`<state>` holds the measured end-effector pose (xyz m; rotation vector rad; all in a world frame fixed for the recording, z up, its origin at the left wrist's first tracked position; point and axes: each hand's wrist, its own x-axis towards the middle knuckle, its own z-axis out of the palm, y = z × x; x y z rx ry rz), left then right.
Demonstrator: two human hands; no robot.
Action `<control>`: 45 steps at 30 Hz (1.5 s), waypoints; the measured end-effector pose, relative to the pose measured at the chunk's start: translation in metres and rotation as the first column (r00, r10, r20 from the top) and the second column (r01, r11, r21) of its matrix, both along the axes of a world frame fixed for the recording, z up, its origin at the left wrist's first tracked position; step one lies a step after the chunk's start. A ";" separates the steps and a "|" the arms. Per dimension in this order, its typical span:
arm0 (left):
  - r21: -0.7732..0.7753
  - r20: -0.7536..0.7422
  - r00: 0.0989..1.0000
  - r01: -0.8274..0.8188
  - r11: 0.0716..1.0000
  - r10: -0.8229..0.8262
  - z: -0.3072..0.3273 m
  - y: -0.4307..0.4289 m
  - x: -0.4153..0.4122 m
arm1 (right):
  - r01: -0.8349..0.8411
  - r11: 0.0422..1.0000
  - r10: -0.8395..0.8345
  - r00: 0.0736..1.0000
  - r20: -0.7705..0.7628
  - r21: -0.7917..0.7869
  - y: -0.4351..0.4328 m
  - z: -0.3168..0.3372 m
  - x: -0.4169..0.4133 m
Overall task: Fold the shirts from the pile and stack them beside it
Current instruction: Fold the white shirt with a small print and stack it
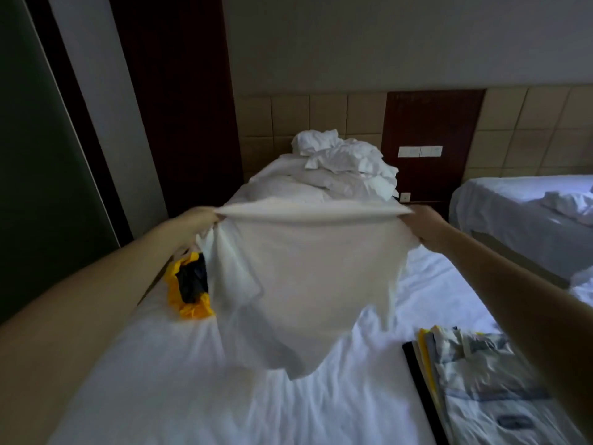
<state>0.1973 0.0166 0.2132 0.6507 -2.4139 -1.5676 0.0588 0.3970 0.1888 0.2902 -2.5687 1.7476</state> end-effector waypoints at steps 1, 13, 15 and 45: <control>0.006 -0.100 0.993 -0.058 0.998 0.058 0.018 0.002 -0.008 | 0.063 0.998 -0.061 0.993 -0.098 0.016 -0.005 0.020 -0.003; -0.476 0.226 0.892 0.451 0.754 -0.391 -0.009 -0.002 0.037 | -0.330 0.741 0.316 0.940 0.129 0.585 0.026 0.006 0.033; -0.368 0.498 0.749 0.640 0.675 -0.438 -0.063 -0.005 0.055 | -0.536 0.521 0.381 0.842 0.381 0.665 0.035 -0.037 0.053; -0.148 0.529 0.824 -0.145 0.978 0.202 -0.338 0.049 0.044 | -0.029 0.954 -0.119 0.877 0.466 0.299 0.000 -0.323 0.076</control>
